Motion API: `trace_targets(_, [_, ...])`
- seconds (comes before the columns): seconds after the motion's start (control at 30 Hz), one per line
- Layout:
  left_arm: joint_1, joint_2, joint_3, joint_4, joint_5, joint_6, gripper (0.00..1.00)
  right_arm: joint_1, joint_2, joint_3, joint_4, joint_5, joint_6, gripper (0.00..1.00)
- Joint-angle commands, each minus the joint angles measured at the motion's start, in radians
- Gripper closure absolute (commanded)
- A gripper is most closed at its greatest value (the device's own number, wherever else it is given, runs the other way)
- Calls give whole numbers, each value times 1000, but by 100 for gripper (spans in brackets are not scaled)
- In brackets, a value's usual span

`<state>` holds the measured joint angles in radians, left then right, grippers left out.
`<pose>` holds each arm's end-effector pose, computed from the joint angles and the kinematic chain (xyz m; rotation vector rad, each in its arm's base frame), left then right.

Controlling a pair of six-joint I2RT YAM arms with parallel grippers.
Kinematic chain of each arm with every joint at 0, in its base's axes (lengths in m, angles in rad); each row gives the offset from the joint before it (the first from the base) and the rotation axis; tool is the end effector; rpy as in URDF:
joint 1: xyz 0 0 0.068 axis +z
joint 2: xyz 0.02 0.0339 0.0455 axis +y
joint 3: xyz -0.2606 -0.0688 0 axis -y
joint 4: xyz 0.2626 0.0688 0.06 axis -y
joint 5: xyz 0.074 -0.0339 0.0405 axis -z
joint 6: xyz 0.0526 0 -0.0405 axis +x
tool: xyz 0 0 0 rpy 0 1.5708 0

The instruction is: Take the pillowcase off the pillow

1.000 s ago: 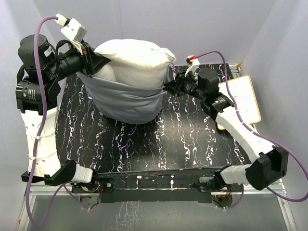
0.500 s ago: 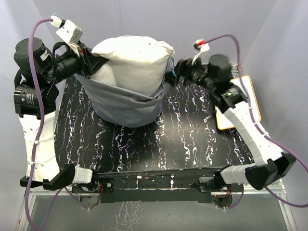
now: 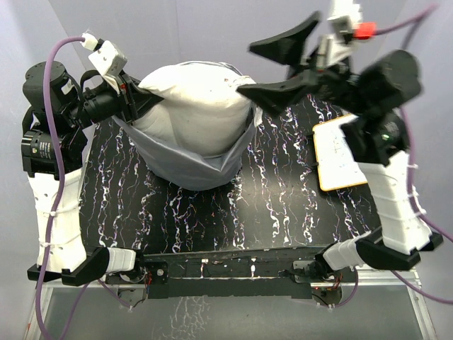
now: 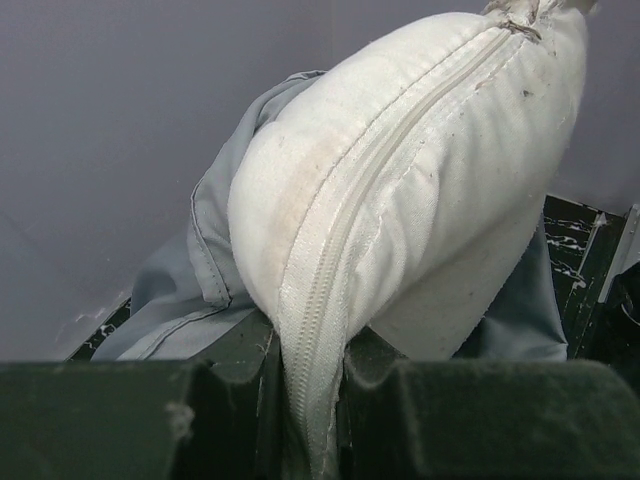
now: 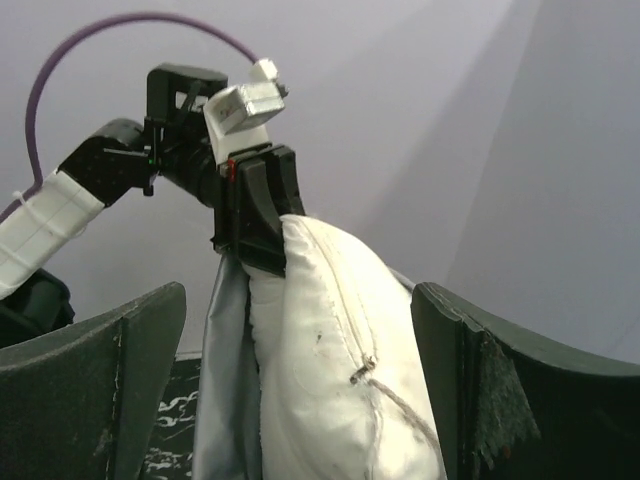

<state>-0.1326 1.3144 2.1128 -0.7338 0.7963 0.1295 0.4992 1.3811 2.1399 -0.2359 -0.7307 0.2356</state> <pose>0.1980 -0.0643 0.6027 0.8171 1.3243 -0.5995 0.1748 0.1353 0.6502 -0.8229 0.9448 1.0224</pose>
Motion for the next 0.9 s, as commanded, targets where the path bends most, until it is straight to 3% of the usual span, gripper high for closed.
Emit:
trace_targets(0.0, [-2,-21,7,80,74,-25,100,157,93,35,-146,46,-136,1])
trace_targets(0.27, [-1,-21,36,9,120,34,100,336,210,125,-363,309,-354,1])
trace_targets(0.4, [-1,-23,47,-32,136,81,100,394,195,72,-408,393,-433,1])
trace_targets(0.6, [-1,-12,49,-48,195,75,100,530,239,45,-481,732,-611,1])
trace_targets(0.73, [0,-13,59,-113,211,120,100,578,258,32,-453,936,-706,1])
trace_targets(0.87, [-1,-16,74,-204,210,198,100,590,194,16,-367,962,-740,1])
